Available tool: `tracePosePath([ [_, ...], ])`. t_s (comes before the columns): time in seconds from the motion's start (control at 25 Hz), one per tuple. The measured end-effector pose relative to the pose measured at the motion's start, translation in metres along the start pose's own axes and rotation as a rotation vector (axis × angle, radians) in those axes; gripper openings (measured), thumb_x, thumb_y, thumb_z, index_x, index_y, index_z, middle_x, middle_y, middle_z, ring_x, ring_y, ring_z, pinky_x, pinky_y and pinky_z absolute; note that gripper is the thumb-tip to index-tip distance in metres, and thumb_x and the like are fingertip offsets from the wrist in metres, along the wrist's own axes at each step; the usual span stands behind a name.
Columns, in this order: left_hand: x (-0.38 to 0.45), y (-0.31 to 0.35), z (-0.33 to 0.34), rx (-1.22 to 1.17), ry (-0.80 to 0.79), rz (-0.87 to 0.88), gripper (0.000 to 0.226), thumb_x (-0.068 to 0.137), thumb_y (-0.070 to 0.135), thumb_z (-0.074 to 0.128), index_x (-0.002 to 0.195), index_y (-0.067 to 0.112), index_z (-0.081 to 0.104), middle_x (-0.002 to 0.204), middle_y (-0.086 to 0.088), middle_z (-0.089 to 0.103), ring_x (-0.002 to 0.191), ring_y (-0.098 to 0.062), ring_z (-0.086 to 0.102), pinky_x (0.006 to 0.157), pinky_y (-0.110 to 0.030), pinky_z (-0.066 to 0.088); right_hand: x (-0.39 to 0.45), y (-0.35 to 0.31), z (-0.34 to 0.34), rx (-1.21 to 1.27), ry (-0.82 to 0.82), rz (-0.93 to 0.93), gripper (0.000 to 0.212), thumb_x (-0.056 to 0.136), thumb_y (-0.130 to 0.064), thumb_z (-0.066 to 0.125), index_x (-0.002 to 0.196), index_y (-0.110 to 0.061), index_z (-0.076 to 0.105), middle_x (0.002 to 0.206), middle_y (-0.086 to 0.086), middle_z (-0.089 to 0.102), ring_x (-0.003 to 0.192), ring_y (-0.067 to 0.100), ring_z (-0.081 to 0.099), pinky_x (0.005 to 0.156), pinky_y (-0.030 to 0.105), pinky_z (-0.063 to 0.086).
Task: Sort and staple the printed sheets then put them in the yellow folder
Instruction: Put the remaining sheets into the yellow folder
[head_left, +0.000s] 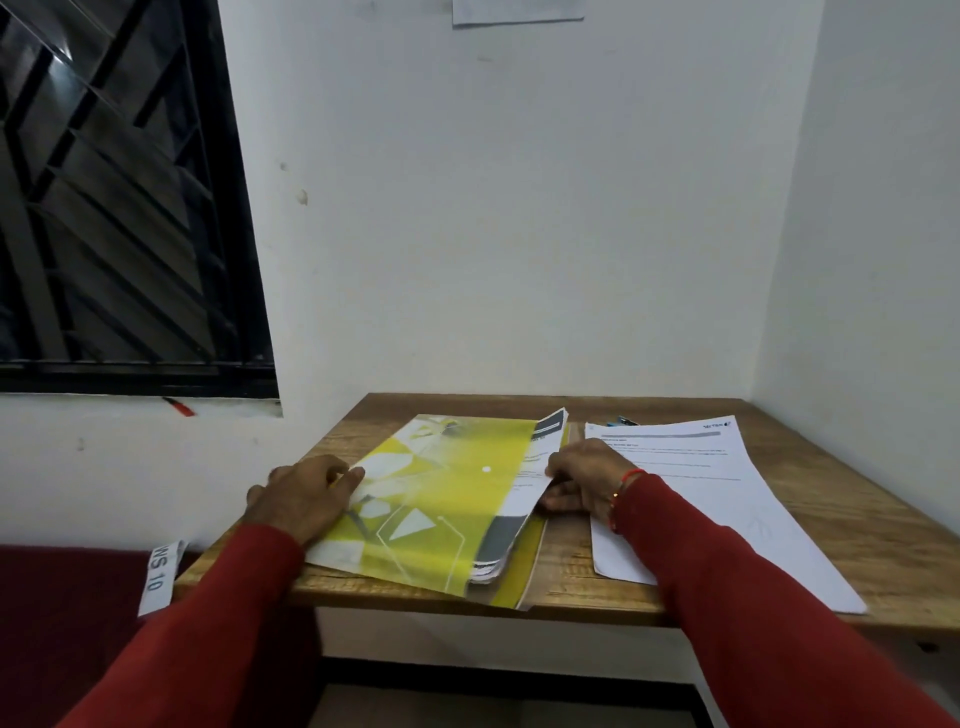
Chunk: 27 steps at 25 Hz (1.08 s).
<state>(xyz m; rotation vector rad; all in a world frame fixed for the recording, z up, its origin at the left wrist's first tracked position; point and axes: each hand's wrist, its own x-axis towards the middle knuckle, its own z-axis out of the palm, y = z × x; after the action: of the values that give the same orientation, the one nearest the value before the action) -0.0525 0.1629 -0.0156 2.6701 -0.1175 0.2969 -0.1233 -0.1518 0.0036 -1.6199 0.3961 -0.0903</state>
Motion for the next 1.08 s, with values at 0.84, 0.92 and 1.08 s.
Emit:
tracePosePath([
  [0.84,0.000,-0.002,0.010,-0.117,0.060,0.038,0.042,0.103,0.050,0.031,0.109,0.034,0.068,0.126,-0.003,0.064,0.129,-0.030,0.042,0.108,-0.047,0.023,-0.016,-0.004,-0.001,-0.405,0.018,-0.227,0.039,0.092,-0.023,0.066,0.128,-0.010,0.055,0.101,0.025,0.069,0.076,0.035,0.067,0.075,0.046,0.057],
  [0.92,0.000,-0.003,0.008,-0.149,0.056,0.026,0.038,0.102,0.051,0.035,0.107,0.034,0.069,0.124,-0.003,0.066,0.127,-0.031,0.045,0.107,-0.045,0.029,-0.013,-0.003,-0.001,-0.442,0.031,-0.256,0.036,0.090,-0.023,0.068,0.123,-0.014,0.056,0.089,0.015,0.069,0.072,0.033,0.068,0.068,0.041,0.058],
  [1.08,0.010,-0.014,-0.001,-0.275,0.000,0.075,0.025,0.097,0.048,0.050,0.094,0.034,0.071,0.107,-0.001,0.071,0.108,-0.023,0.062,0.089,-0.032,0.045,-0.016,0.007,0.002,-0.931,-0.020,-0.419,0.023,0.089,-0.033,0.067,0.110,-0.023,0.067,0.106,-0.005,0.060,0.097,0.015,0.058,0.083,0.025,0.043],
])
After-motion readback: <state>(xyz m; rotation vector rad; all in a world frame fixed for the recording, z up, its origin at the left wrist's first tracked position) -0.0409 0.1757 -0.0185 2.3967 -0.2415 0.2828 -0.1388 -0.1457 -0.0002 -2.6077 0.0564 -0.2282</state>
